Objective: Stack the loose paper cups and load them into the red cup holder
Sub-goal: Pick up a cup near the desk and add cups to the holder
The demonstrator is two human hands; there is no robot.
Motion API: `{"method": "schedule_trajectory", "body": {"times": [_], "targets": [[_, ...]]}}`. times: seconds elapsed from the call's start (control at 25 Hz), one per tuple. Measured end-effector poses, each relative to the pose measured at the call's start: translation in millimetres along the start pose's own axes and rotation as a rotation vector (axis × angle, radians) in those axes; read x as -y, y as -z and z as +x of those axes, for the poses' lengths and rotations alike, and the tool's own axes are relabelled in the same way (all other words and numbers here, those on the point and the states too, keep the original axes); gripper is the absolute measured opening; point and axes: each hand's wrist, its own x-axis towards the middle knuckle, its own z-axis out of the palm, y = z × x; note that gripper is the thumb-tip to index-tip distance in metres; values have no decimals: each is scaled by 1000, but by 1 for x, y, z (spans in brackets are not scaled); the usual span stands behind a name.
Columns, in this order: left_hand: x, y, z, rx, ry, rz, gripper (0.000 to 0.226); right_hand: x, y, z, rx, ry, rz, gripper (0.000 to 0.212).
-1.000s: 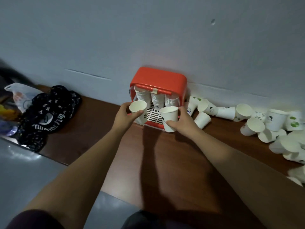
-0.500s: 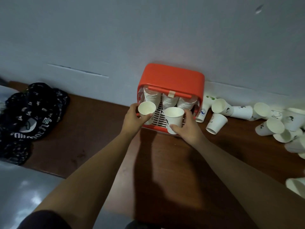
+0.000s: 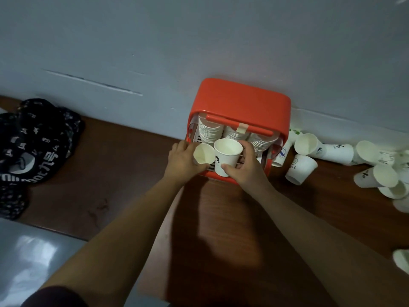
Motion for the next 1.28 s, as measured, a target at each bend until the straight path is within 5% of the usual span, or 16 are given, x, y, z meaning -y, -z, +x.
{"method": "schedule_trajectory", "body": {"times": [0.32,0.6,1.28], "targets": [[30,12,-4,177,-113,-157,81,16,-34,11,16,154,32,69],[23,34,-20,203,58,-772,54,-1,-54,14,-50,178,-223,66],[30,16,-2,101,-116,-191,70,-20,-53,24,171,-44,-143,66]]}}
